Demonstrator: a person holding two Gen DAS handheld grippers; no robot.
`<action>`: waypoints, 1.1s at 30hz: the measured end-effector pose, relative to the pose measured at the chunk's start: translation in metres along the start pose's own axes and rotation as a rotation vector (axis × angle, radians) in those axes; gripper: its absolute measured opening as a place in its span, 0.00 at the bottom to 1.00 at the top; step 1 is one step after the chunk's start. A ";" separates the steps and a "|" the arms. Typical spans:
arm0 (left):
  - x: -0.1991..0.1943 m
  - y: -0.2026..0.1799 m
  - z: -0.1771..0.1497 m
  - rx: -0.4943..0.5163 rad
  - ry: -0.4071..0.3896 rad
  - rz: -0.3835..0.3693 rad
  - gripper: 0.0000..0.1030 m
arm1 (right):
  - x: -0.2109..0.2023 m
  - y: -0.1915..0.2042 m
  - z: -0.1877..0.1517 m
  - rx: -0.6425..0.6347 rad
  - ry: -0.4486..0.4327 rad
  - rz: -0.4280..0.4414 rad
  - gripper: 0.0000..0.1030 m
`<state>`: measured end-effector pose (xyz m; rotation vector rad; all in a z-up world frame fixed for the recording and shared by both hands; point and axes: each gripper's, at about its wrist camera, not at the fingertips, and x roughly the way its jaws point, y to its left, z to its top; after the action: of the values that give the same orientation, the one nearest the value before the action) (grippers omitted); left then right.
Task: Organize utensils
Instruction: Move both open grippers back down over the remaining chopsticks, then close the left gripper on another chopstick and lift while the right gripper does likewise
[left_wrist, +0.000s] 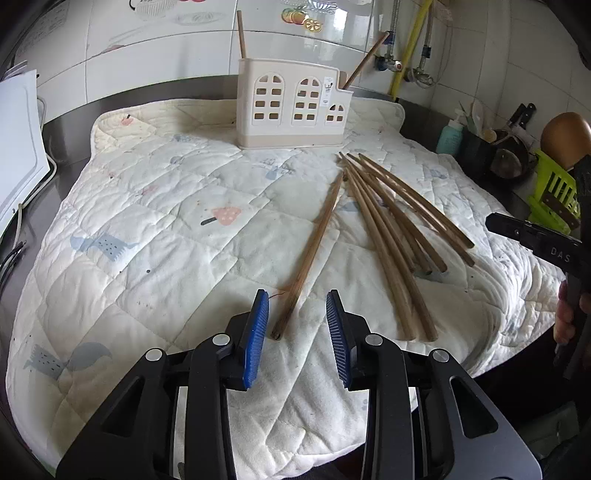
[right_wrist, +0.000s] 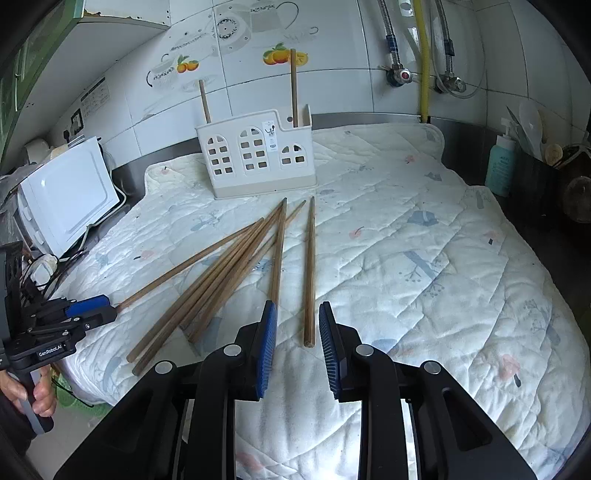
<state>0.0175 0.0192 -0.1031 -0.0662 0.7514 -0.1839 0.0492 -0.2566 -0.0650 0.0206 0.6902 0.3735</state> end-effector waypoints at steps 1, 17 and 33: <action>0.002 0.001 -0.001 -0.005 0.003 -0.003 0.27 | 0.002 -0.002 -0.001 0.009 0.006 0.004 0.23; 0.013 -0.001 -0.002 0.012 -0.025 -0.017 0.23 | 0.015 -0.011 -0.004 0.056 0.018 0.028 0.21; 0.014 -0.006 0.003 0.007 -0.013 0.018 0.08 | 0.022 -0.012 -0.007 0.051 0.028 0.033 0.16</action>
<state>0.0288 0.0106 -0.1102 -0.0538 0.7376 -0.1694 0.0643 -0.2610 -0.0860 0.0755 0.7274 0.3883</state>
